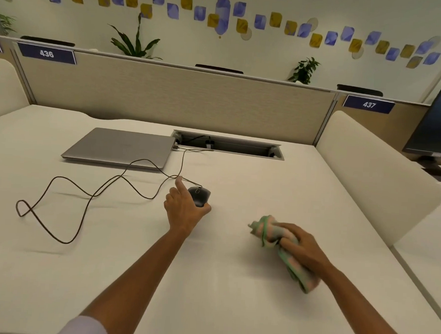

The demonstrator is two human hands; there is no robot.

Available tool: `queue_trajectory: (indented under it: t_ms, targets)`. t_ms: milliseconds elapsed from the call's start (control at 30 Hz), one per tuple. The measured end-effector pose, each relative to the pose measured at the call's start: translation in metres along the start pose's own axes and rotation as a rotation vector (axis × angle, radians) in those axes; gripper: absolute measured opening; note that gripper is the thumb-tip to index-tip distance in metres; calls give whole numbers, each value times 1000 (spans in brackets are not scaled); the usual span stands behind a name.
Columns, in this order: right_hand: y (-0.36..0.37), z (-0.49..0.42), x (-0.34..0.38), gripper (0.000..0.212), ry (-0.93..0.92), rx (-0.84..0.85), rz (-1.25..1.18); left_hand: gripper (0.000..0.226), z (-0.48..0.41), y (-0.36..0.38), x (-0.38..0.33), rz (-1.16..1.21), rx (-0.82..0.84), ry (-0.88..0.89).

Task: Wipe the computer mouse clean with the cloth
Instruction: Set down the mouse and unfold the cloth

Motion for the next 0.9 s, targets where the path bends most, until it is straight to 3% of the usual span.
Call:
queue_trajectory:
  t_ms: [167, 267, 367, 433, 500, 633, 700, 833, 900]
  targets:
    - [22, -34, 14, 51, 71, -16, 121, 95, 11, 4, 9, -11, 8, -5]
    - [58, -47, 24, 44, 151, 60, 467, 95, 19, 5, 15, -14, 20, 2]
    - [82, -35, 55, 46, 41, 77, 655, 95, 29, 5, 20, -4, 27, 11]
    - [93, -18, 76, 67, -99, 69, 705, 94, 36, 4, 20, 3, 22, 11]
    - [103, 3, 88, 75, -226, 81, 688, 94, 41, 1, 19, 3, 9, 14]
    - [108, 54, 102, 46, -488, 119, 624, 93, 52, -4, 12, -13, -18, 25]
    - [109, 77, 101, 41, -576, 197, 606, 93, 58, -6, 9, -35, -18, 39]
    - [97, 115, 94, 39, -670, 394, 514, 93, 70, -5, 3, -69, 0, 59]
    - [81, 124, 84, 42, -613, 458, 409, 92, 74, -4, 3, -75, 5, 53]
Point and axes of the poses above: each hand's wrist, its own z-axis away from the middle knuckle, its own y-axis out of the palm, x = y × z, the point moved 7 cm from there along -z, towards the middle knuckle, and after that the axes turned 15 degrees about z, right-handed, at the moved point
